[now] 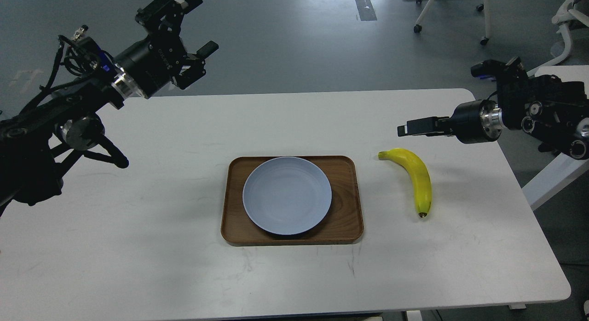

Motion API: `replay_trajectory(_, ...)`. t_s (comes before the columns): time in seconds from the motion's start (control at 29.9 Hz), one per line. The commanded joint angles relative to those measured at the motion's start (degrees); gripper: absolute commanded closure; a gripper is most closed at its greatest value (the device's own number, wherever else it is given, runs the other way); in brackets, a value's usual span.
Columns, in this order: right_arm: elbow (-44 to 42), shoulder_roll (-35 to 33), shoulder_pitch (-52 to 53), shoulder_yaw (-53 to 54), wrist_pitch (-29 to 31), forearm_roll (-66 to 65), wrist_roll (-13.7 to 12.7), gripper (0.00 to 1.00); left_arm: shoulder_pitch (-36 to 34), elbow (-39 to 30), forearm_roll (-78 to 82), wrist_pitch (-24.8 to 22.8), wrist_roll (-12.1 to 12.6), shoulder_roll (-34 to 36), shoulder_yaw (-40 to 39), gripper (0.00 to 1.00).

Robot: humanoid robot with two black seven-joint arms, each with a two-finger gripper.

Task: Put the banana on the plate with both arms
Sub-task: 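Lower the right gripper onto the yellow banana and grasp it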

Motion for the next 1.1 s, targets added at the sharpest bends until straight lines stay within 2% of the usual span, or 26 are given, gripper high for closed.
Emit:
replay_trajectory(0.0, -1.96, 1.55, 0.35, -4.43, 0.0, -1.96, -0.01, 0.0, 0.12, -0.01, 0.0, -0.01, -0.01, 0.11, -0.03, 0.02)
replay_trajectory(0.17, -7.05, 6.03, 0.43, -10.66, 0.0, -4.25, -0.01, 0.0, 0.29, -0.01, 0.26, -0.01, -0.01, -0.33, -0.03, 0.02)
replay_trajectory(0.64, -11.89, 11.04, -2.73, -11.2, 0.0, -4.16, -0.01, 0.01, 0.47, -0.01, 0.26, -0.01, -0.01, -0.16, -0.03, 0.02)
replay_trajectory(0.87, -12.07, 11.92, -3.96, -11.2, 0.0, -4.07, -0.01, 0.04, 0.47, -0.01, 0.26, -0.01, -0.01, -0.16, -0.03, 0.02)
replay_trajectory(0.97, -12.07, 11.93, -3.96, -11.38, 0.0, -4.07, -0.01, 0.14, 0.47, -0.01, 0.26, -0.01, -0.01, -0.16, -0.03, 0.02)
replay_trajectory(1.07, -11.98, 11.93, -4.31, -11.64, 0.0, -4.07, -0.01, 0.36, 0.47, -0.01, 0.26, -0.01, -0.01, -0.16, -0.03, 0.02)
